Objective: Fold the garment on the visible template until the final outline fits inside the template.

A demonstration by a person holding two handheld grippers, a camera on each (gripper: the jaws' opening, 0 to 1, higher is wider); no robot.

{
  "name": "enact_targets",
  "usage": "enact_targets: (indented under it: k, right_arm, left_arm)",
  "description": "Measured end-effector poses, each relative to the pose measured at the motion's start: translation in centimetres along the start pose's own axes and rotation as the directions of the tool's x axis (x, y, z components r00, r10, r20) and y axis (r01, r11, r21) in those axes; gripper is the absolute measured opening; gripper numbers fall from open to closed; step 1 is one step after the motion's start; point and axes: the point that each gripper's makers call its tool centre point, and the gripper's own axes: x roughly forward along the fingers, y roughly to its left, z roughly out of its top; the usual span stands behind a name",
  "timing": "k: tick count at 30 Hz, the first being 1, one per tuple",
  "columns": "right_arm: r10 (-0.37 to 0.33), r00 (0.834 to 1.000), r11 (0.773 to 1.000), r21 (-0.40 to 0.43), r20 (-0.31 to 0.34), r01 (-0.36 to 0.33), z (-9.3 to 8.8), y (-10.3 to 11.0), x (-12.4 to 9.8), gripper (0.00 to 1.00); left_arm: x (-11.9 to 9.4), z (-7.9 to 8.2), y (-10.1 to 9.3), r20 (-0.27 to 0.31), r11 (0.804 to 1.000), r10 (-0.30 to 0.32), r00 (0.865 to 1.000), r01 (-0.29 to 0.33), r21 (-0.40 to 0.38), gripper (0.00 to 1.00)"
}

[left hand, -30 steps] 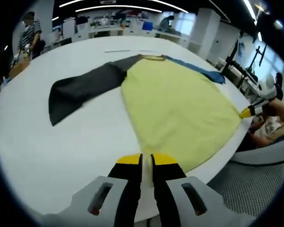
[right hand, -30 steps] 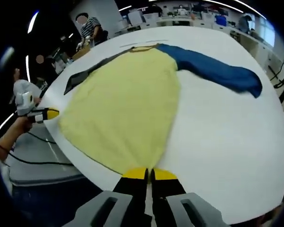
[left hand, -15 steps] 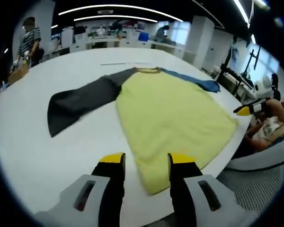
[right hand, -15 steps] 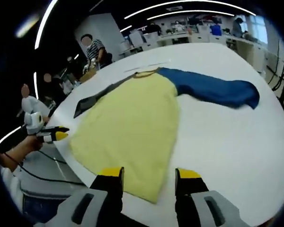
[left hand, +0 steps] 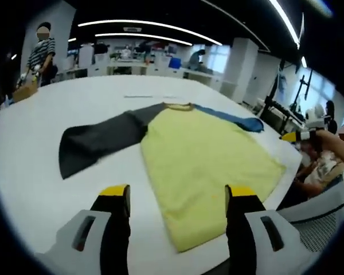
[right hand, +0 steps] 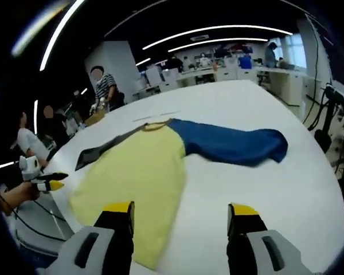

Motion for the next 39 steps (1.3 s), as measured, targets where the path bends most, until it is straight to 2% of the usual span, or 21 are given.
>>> enact_targets:
  k: [5,8,15,20,29,39]
  right_arm:
    - [-0.040,0.998,0.999,0.018,0.054,0.039,1.0,-1.6,0.0,0.67]
    - [-0.070,0.994,0.997,0.020,0.088,0.069,1.8,-2.3,0.0,0.72]
    - [-0.130,0.983,0.991,-0.003,0.129,0.131,3.6,-4.6,0.2,0.74]
    - [-0.169,0.976,0.985,-0.010,0.135,0.172,4.6,-6.5,0.4,0.72]
    - [-0.226,0.968,0.973,-0.031,0.108,0.230,5.4,-9.7,1.1,0.64]
    - [-0.274,0.960,0.960,-0.040,0.062,0.276,4.9,-12.8,2.6,0.43]
  left_arm:
    - [-0.1,0.8,-0.3,0.041,1.000,-0.008,0.999,0.007,0.030,0.73]
    - [-0.1,1.2,-0.2,0.053,0.998,0.003,0.999,-0.006,0.056,0.77]
    - [-0.2,2.1,-0.5,0.093,0.998,-0.011,0.996,0.005,0.067,0.86]
    - [-0.1,2.6,-0.5,0.123,0.998,-0.018,0.992,0.010,0.060,0.91]
    - [-0.2,3.0,-0.5,0.145,0.997,-0.031,0.989,0.022,0.068,0.99]
    - [-0.5,3.1,0.0,0.161,0.998,-0.030,0.986,0.021,0.060,0.99]
